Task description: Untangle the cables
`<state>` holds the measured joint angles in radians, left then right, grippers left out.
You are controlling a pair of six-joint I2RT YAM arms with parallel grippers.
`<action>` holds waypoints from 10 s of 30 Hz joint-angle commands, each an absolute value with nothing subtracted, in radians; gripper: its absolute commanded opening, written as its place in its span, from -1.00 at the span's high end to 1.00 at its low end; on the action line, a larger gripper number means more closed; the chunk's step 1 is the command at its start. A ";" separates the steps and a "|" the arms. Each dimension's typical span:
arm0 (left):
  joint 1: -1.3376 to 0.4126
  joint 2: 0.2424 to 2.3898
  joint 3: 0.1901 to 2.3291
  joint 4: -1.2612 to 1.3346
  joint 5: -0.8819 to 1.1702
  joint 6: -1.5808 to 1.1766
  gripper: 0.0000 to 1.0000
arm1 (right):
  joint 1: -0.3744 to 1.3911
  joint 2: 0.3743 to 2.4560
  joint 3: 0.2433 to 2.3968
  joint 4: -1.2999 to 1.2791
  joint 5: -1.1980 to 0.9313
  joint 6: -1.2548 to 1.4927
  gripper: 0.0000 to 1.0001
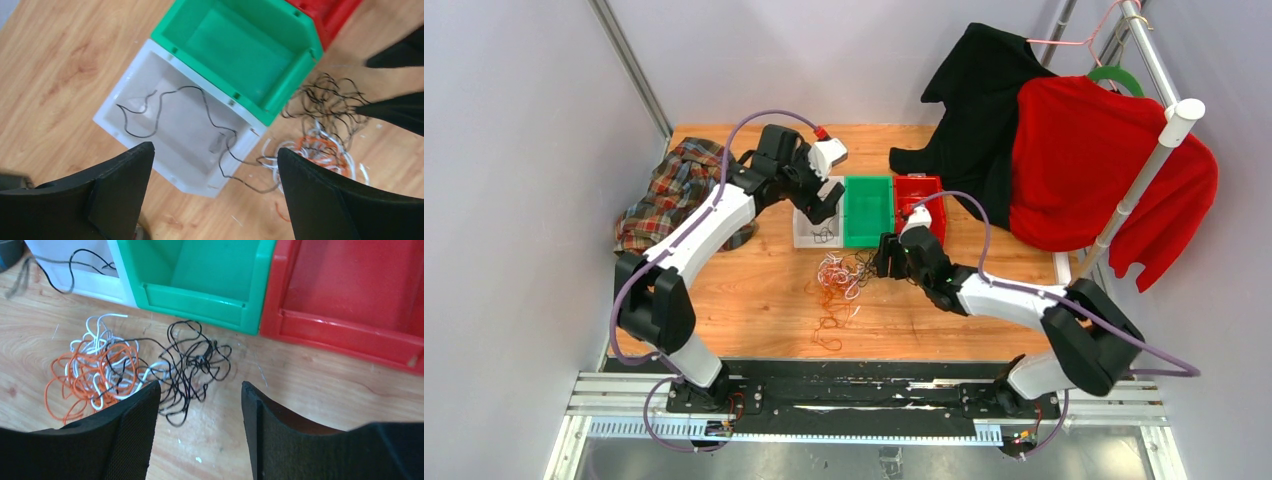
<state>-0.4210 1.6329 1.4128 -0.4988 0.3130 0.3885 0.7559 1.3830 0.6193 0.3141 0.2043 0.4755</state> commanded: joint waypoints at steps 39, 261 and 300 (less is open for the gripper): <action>-0.428 1.772 1.273 -0.347 0.341 0.656 0.98 | 0.703 1.307 0.546 0.335 0.070 0.551 0.99; -0.867 1.155 1.773 -0.801 0.130 0.588 0.99 | 1.057 1.458 0.800 0.624 0.118 0.364 -0.31; -0.867 1.433 2.405 -0.037 -0.220 1.241 0.99 | 1.118 1.460 0.341 0.734 0.301 0.503 -0.14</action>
